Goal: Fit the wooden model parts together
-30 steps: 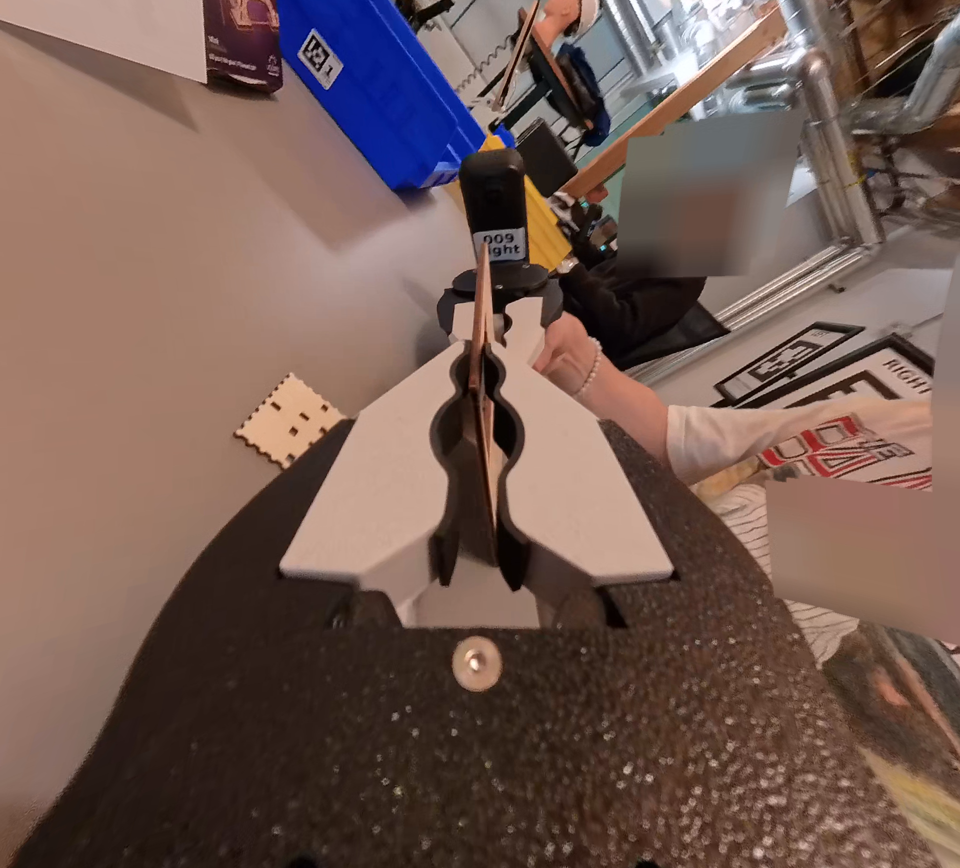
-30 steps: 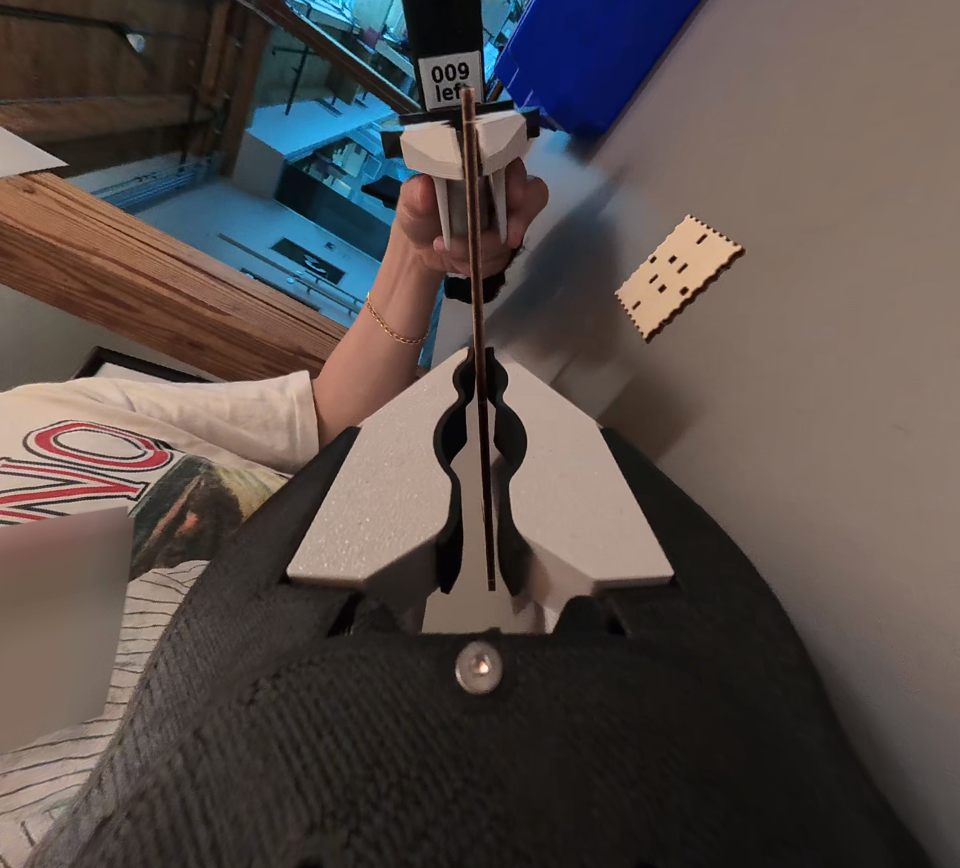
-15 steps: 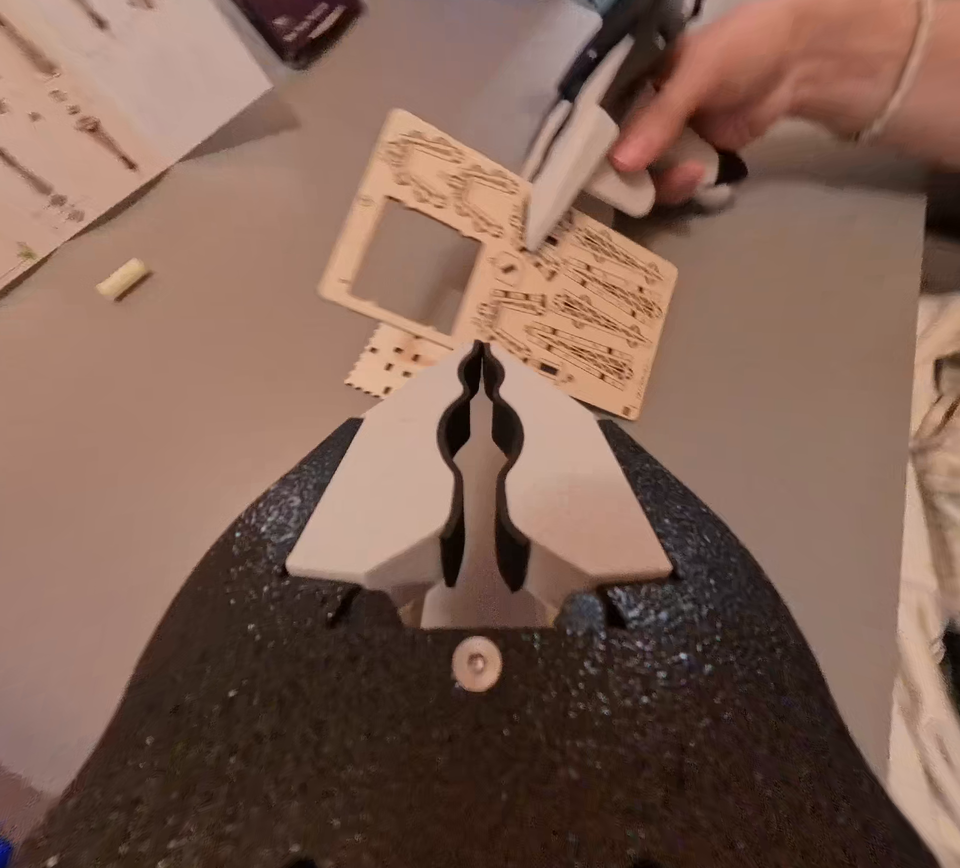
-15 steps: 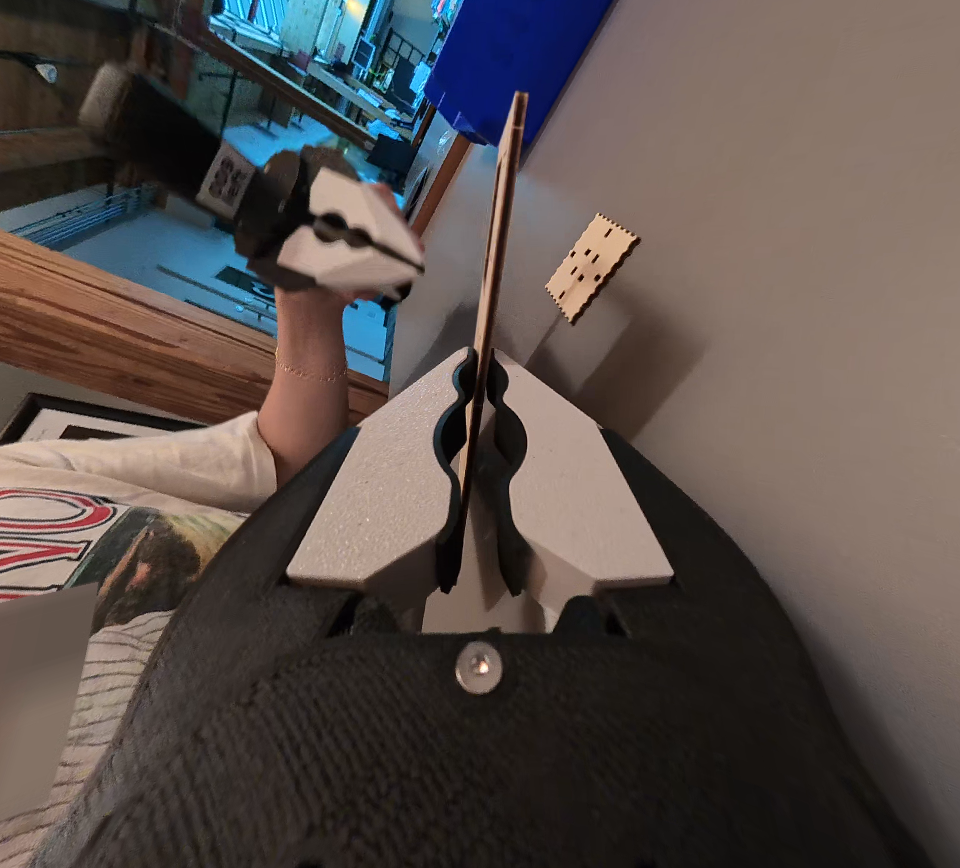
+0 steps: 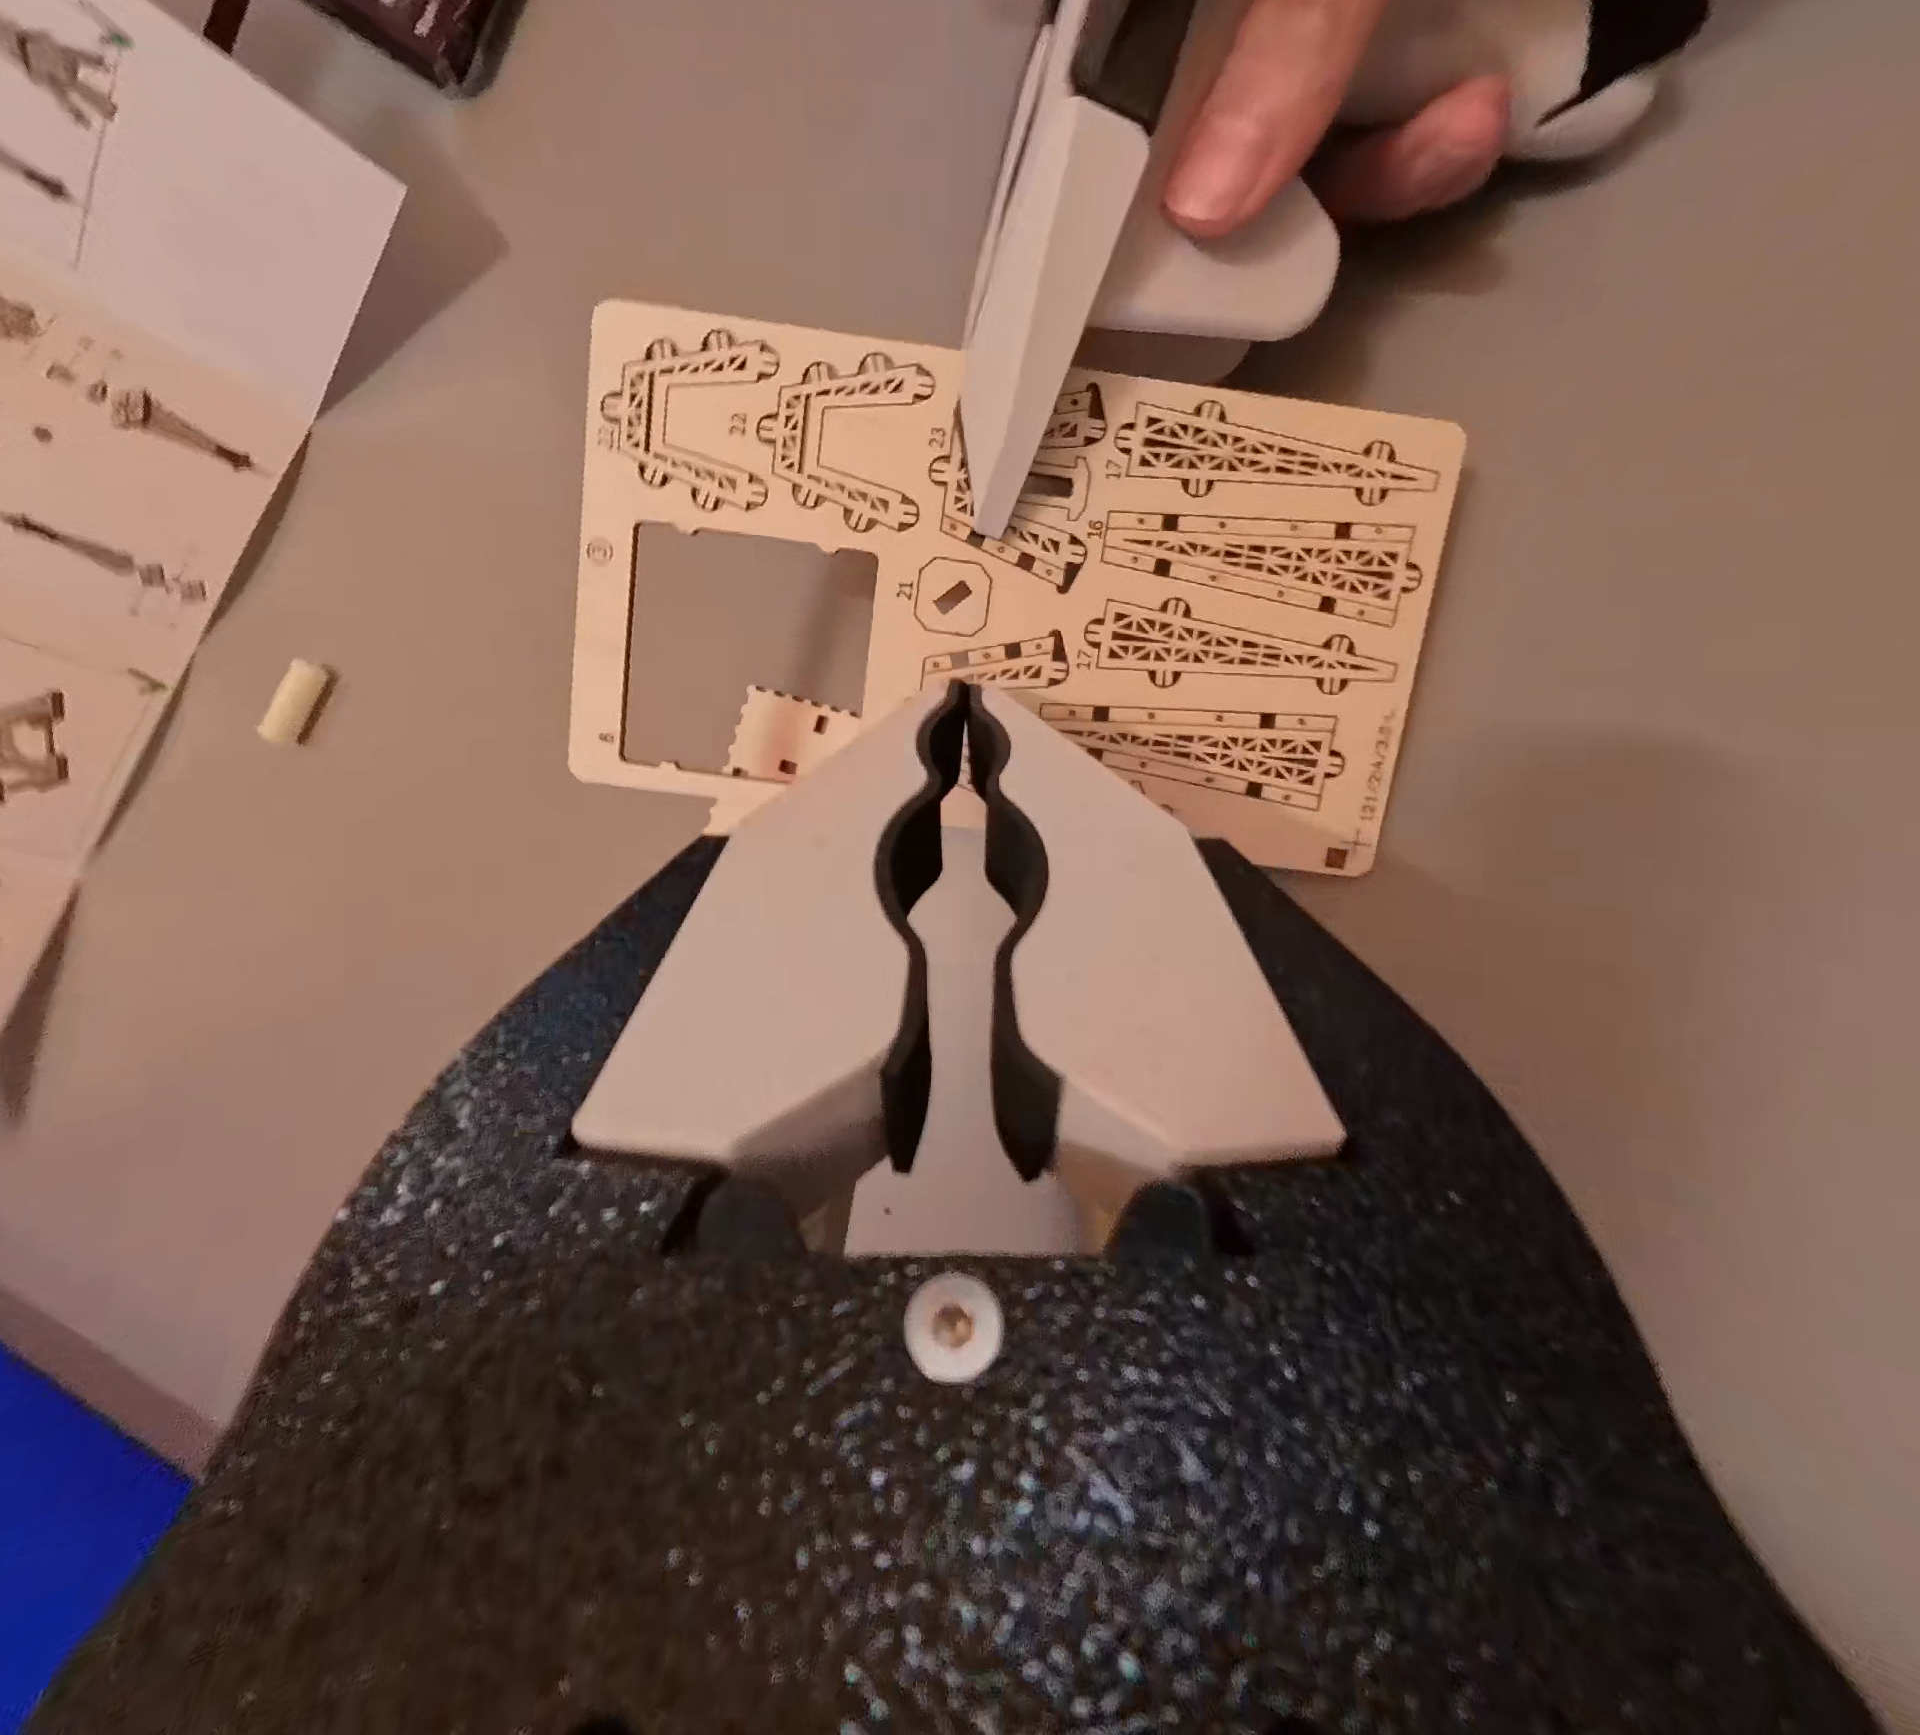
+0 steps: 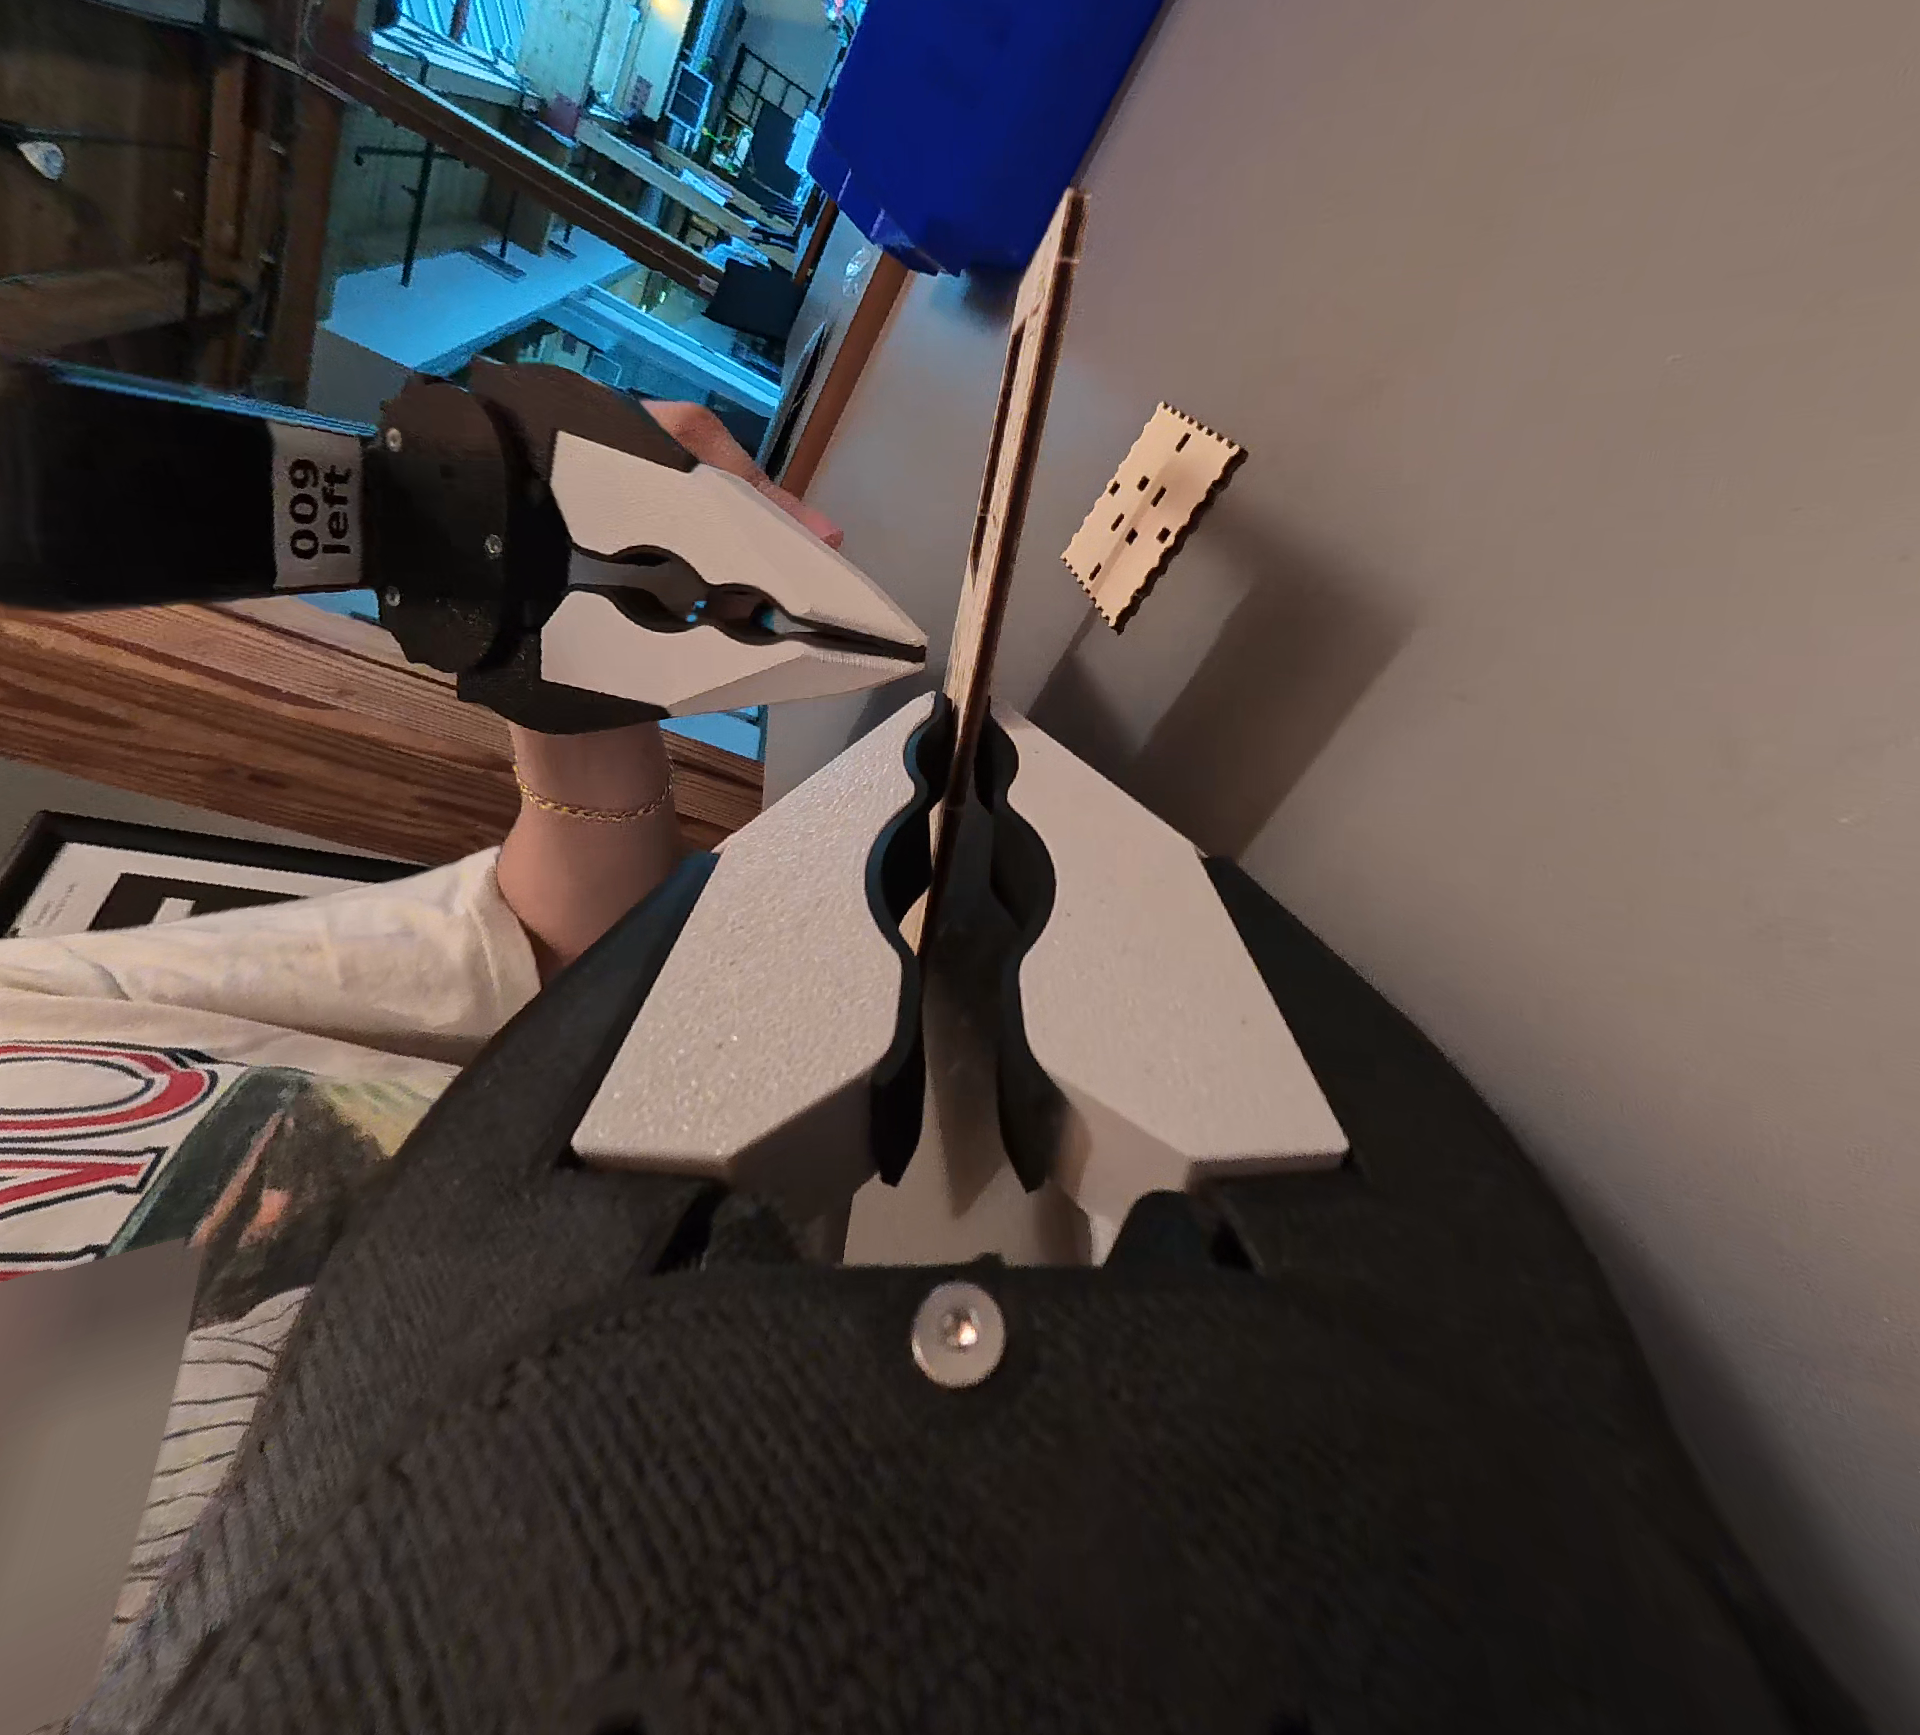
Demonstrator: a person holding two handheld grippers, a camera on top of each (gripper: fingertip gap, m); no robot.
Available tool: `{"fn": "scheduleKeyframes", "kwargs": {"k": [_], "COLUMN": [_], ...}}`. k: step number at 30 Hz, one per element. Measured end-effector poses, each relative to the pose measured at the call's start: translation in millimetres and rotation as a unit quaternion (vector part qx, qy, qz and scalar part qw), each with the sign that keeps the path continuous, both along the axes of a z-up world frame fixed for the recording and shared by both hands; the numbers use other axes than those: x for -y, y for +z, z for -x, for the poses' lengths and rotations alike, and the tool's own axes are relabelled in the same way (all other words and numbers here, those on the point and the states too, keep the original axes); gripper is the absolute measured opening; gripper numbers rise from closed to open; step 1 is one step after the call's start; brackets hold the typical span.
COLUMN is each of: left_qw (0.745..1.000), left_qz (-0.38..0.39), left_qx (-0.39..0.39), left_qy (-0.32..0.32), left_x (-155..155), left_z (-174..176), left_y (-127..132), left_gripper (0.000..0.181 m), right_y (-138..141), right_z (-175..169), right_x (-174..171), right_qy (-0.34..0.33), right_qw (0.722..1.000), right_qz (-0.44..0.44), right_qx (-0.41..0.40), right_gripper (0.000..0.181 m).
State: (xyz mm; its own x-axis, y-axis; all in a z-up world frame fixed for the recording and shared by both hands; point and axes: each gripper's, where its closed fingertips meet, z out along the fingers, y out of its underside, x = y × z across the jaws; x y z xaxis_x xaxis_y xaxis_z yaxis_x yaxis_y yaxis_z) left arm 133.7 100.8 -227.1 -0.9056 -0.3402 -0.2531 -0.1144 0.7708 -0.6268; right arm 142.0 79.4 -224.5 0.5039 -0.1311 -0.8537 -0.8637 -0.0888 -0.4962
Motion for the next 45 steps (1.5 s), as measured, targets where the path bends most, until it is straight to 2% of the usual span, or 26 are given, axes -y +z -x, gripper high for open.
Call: {"fn": "scheduleKeyframes", "kwargs": {"k": [1,9,18,24,28,30,34,38,42,45], "left_qw": [1.0,0.982,0.939,0.923,0.921,0.932,0.972,0.992,0.995,0.995], "left_qz": [-0.01,-0.112,-0.214,-0.236,-0.242,-0.232,-0.163,-0.102,-0.079,-0.055], "left_qx": [0.001,0.029,0.096,0.109,0.084,0.056,0.018,0.044,0.05,0.041], "left_qy": [-0.018,-0.147,-0.251,-0.285,-0.293,-0.274,-0.166,-0.065,0.023,0.075], "left_x": [1,5,5,5,5,5,6,2,-11,-15], "left_z": [1,7,6,6,6,5,-6,-21,-34,-43], "left_y": [0,-7,-18,-20,-24,-21,-3,11,6,6], "left_gripper": [0.0,0.0,0.0,0.0,0.0,0.0,0.001,0.067,0.1,0.109], "right_y": [-1,-4,-10,-12,-14,-14,-12,-12,-12,-11], "right_z": [0,1,0,-1,-1,-2,-2,-2,-2,-2], "right_x": [0,-2,-3,-4,-4,-4,-3,-3,-3,-3], "right_qy": [0.001,0.012,0.01,0.008,0.007,0.006,0.005,0.004,0.005,0.005], "right_qw": [1.0,1.0,0.999,0.999,0.998,0.999,0.999,0.999,0.999,0.999], "right_qz": [0.001,0.006,0.021,0.027,0.033,0.032,0.027,0.026,0.026,0.025], "right_qx": [-0.005,-0.028,-0.042,-0.044,-0.045,-0.043,-0.039,-0.035,-0.034,-0.034], "right_gripper": [0.002,0.002,0.003,0.003,0.004,0.003,0.003,0.003,0.003,0.003]}}
